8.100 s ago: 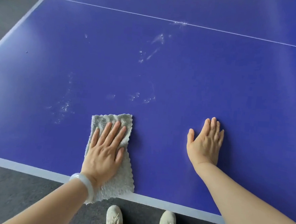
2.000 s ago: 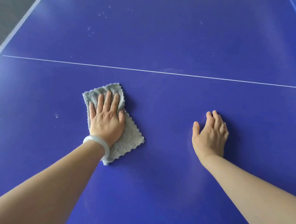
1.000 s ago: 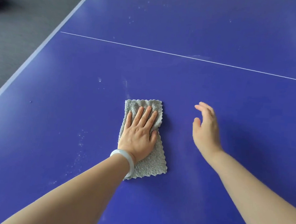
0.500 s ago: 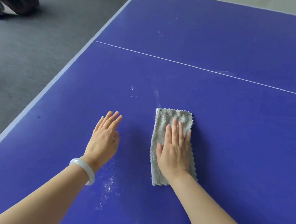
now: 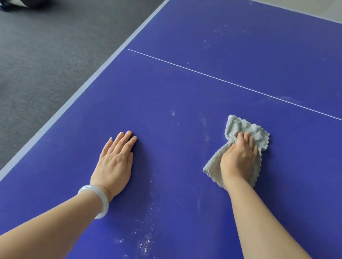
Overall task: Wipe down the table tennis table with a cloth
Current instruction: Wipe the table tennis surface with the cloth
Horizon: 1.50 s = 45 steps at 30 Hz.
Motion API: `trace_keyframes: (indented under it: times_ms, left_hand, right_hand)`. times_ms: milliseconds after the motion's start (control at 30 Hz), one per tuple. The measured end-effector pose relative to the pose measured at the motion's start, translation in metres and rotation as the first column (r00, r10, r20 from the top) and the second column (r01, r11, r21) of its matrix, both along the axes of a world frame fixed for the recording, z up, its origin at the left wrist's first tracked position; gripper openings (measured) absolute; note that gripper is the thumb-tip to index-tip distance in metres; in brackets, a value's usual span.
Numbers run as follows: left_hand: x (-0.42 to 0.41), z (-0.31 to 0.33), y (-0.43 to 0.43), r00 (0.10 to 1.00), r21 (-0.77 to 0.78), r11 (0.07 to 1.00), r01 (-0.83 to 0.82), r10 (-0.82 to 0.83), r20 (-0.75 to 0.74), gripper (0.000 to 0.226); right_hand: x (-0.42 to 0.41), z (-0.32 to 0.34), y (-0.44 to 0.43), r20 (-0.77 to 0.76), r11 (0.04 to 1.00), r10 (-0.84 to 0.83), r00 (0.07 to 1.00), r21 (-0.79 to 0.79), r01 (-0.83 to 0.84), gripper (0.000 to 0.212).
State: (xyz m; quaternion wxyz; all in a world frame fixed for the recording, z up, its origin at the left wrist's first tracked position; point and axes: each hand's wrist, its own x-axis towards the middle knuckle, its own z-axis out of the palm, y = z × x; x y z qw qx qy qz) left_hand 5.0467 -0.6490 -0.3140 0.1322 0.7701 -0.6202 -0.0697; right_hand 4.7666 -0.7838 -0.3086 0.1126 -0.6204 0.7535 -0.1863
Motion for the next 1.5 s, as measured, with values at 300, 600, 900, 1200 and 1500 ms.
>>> trace_keyframes:
  times_ms: [300, 600, 900, 1200, 1500]
  left_hand:
    - [-0.004, 0.005, 0.0, 1.0, 0.022, 1.0, -0.018, 0.018, -0.011, 0.053]
    - [-0.008, 0.006, -0.003, 1.0, 0.046, 0.999, -0.024, 0.024, 0.008, 0.055]
    - [-0.007, 0.006, -0.002, 0.999, 0.056, 0.998, -0.029, 0.028, 0.014, 0.055]
    - [-0.004, 0.0, -0.001, 0.999, 0.026, 0.999, -0.031, 0.03, 0.014, 0.054]
    - [-0.008, 0.006, -0.002, 1.0, -0.004, 1.0, -0.017, 0.017, -0.007, 0.048]
  right_hand:
    - [-0.017, -0.007, 0.025, -0.097, 0.892, 0.45, 0.888, -0.012, -0.453, 0.052]
    - [0.036, 0.005, -0.063, -0.002, 0.933, 0.36, 0.933, 0.014, -0.359, 0.048]
    - [-0.027, -0.003, -0.033, 0.138, 0.968, 0.243, 0.96, 0.025, -0.248, 0.045]
    - [0.053, 0.002, -0.195, 0.001, 0.956, 0.295, 0.956, -0.013, -0.295, 0.048]
    - [0.085, 0.008, -0.073, 0.074, 0.439, 0.896, 0.437, -0.014, -0.898, 0.049]
